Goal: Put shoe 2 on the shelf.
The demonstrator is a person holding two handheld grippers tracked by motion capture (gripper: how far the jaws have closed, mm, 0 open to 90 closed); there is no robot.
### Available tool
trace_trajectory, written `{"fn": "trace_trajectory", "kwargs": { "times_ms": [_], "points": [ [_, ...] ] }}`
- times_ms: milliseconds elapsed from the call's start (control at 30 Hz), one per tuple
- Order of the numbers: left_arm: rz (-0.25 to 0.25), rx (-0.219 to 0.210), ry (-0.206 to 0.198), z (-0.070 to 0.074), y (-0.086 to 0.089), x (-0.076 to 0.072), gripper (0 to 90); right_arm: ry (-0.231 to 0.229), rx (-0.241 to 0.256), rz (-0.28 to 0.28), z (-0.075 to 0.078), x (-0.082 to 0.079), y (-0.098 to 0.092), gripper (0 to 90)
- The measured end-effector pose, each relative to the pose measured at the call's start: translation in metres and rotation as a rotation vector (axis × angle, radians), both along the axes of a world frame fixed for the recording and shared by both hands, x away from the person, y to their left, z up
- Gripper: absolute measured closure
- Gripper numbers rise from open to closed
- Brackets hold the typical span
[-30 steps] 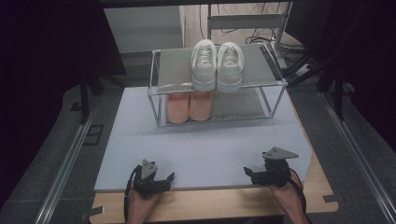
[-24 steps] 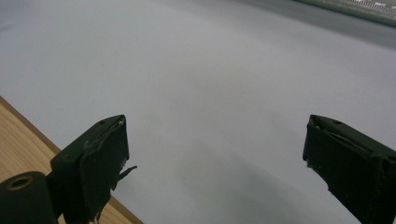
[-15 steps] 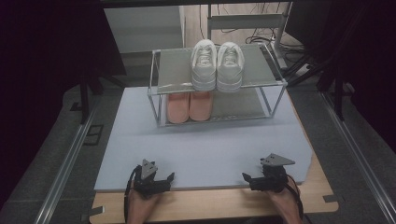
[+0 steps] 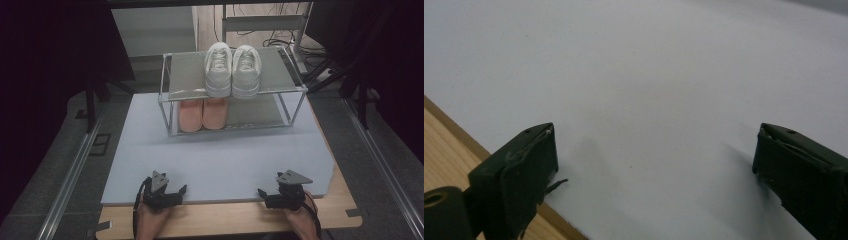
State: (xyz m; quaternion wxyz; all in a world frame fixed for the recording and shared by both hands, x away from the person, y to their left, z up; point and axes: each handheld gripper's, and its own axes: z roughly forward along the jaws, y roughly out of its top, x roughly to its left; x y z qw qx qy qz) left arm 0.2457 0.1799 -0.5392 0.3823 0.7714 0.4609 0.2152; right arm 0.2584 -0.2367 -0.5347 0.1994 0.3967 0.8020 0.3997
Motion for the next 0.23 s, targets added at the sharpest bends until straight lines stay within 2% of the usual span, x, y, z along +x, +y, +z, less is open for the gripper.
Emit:
{"fn": "trace_trajectory", "kwargs": {
  "times_ms": [67,233],
  "points": [
    [0.0,0.0,0.0,0.0,-0.0001,-0.0001,11.2,-0.02,0.014,-0.004,-0.0028,-0.001,0.0002,3.2],
    [0.001,0.0,0.0,0.0,-0.0002,-0.0002,11.3,-0.019,0.015,-0.004,-0.0029,-0.0012,0.0001,3.2]
  ]
}}
